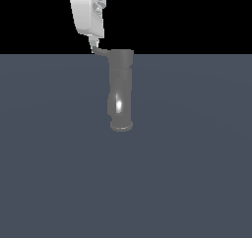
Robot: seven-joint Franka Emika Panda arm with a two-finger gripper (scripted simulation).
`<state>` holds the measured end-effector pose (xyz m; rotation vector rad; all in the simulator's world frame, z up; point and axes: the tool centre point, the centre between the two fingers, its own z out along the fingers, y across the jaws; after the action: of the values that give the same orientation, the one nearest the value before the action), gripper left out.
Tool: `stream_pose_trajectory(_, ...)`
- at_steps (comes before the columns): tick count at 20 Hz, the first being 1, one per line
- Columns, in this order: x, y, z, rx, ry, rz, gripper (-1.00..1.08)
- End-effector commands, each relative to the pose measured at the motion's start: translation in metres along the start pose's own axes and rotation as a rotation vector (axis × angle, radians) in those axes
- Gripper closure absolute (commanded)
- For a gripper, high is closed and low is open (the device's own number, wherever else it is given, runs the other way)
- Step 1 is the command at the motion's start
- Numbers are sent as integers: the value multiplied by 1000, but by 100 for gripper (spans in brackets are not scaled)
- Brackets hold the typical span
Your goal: Turn on the faucet by rotating a designated handle.
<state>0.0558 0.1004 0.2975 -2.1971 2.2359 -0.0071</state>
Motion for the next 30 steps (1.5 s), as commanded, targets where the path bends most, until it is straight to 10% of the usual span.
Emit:
stream_pose_trajectory(1, -2, 10, 0, -8, 1, -1, 108)
stream_pose_trajectory(30, 28, 71, -1, -7, 2, -1, 108)
